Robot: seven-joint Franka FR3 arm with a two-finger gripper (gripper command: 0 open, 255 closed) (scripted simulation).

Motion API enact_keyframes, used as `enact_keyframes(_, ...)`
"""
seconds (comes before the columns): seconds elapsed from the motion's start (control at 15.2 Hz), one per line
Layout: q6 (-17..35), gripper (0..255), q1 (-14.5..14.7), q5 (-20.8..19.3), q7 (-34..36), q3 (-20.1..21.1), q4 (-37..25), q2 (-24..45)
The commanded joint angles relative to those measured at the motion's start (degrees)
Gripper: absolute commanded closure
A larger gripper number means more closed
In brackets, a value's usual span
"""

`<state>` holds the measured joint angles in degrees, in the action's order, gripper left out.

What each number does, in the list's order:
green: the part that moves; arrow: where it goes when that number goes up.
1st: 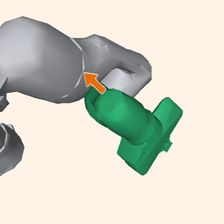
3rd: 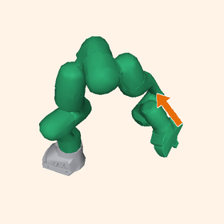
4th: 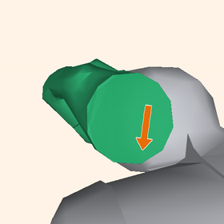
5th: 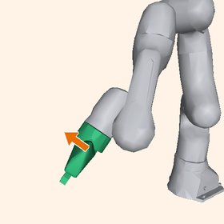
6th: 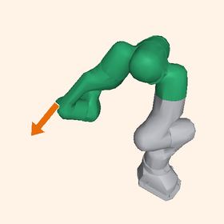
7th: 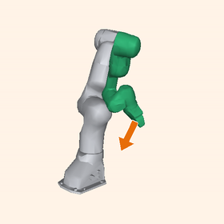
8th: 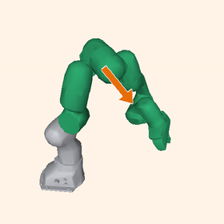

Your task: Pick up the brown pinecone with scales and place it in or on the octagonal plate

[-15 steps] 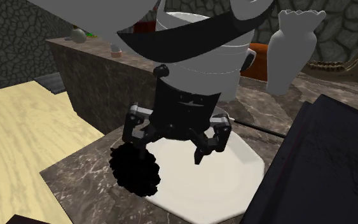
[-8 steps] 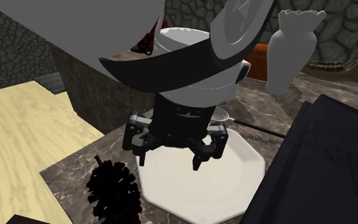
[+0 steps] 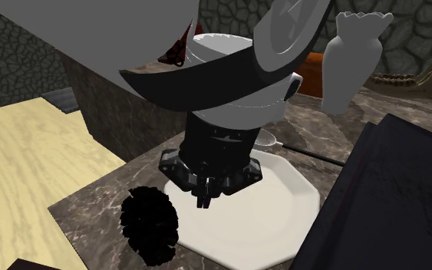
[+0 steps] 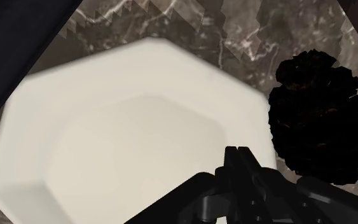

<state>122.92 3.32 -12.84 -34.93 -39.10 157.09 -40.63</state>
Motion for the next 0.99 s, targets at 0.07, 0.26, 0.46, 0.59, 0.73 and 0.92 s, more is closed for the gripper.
enact_keyframes(0.07,0.00,255,0.00,0.00,0.00,0.00,0.00,0.00)
enact_keyframes(0.26,0.00,0,0.00,0.00,0.00,0.00,0.00,0.00)
enact_keyframes(0.46,-4.22,0,3.24,-3.57,-0.18,7.93,0.03,-1.21)
enact_keyframes(0.59,-6.99,0,5.78,-5.60,-0.55,13.03,0.37,-1.99)
enact_keyframes(0.73,-9.72,0,8.61,-7.31,-1.10,18.00,0.98,-2.75)
enact_keyframes(0.92,-11.20,0,11.16,-8.82,-1.70,21.99,2.31,-3.14)
